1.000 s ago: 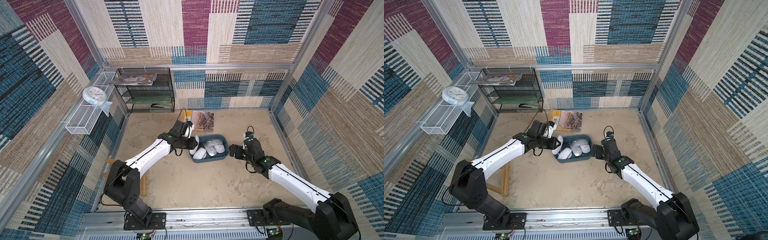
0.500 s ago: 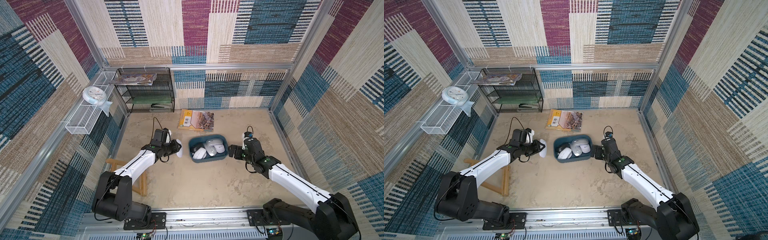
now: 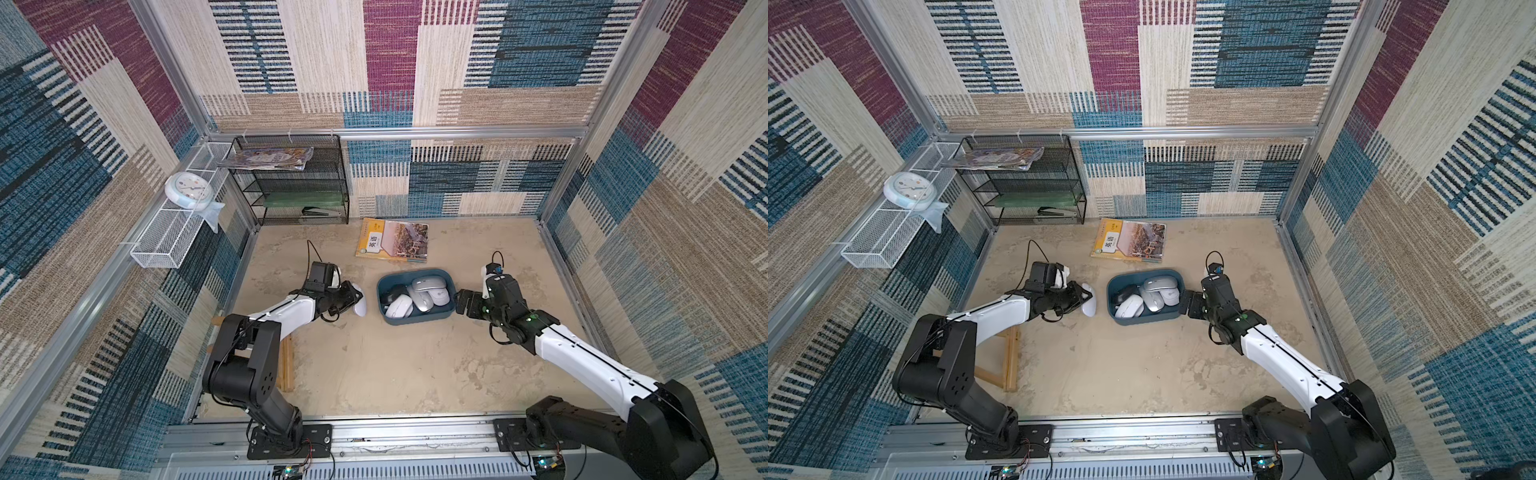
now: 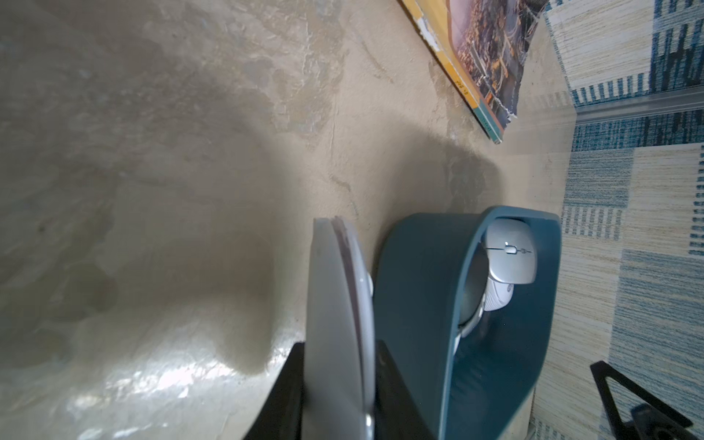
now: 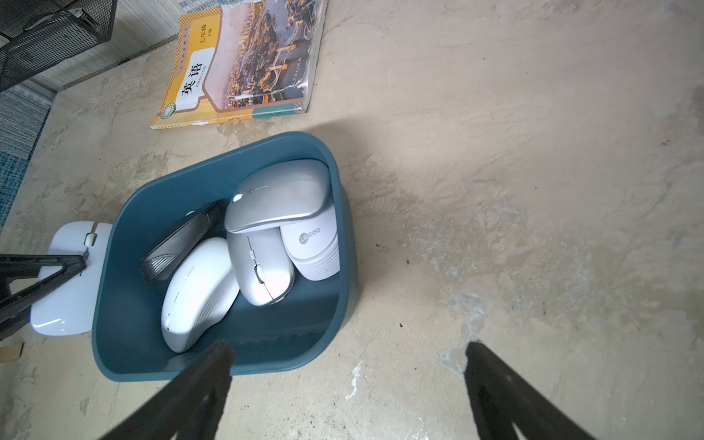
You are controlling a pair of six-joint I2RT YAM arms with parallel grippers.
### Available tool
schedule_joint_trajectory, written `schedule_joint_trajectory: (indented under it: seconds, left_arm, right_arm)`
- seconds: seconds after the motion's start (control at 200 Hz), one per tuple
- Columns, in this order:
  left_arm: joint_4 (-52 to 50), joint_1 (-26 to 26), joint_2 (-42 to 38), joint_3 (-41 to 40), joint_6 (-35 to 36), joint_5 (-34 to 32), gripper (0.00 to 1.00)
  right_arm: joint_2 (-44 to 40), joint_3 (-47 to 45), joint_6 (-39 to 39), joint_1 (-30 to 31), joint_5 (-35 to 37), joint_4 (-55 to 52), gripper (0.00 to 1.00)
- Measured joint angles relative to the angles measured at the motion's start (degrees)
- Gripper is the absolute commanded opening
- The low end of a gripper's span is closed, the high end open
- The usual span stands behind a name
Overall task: Take out the mouse from the storage box
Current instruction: Place the mouse at the center of the board.
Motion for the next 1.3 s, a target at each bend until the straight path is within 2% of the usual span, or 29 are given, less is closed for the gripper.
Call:
schedule_joint_trajectory:
  seconds: [0.195,0.401,0.491,0.561,0.761,0.982,1.172,1.302]
  left_arm:
    - [1.81,0.04,3.56,0.11,-1.14,1.22,0.24]
    - [2.19,0.04,4.33,0.42,-1.49,1.07,0.48]
    - [1.20,0.04,3.74,0.52,-1.29,0.02,0.62]
    - [0.26,0.04,2.60,0.50,-1.18,-1.64,0.70]
    - [-4.02,-0.20,-3.56,-0.35,-0.35,-8.81,0.79]
    - [-9.86,-4.09,-9.75,-0.63,2.36,-20.15,0.80]
    - [-11.21,-11.04,-19.39,-6.19,5.64,-28.92,0.85]
    - [-11.02,-12.55,-24.96,-11.28,6.86,-32.72,0.86]
  right_arm:
    - [1.46,0.76,0.39,0.04,-0.87,0.02,0.98]
    - [2.36,1.75,0.79,0.04,-1.11,0.00,0.98]
    - [2.71,2.12,0.85,0.04,-1.46,0.02,0.98]
    - [2.97,2.45,1.01,0.04,-1.49,-0.02,0.98]
    - [3.34,3.74,1.27,0.11,-1.97,-0.20,0.98]
    - [4.59,6.58,3.15,1.16,-2.54,-0.63,0.97]
    - [9.38,10.84,7.56,5.86,-2.80,-0.39,0.96]
    - [16.15,16.13,10.54,10.67,-2.89,-0.07,0.95]
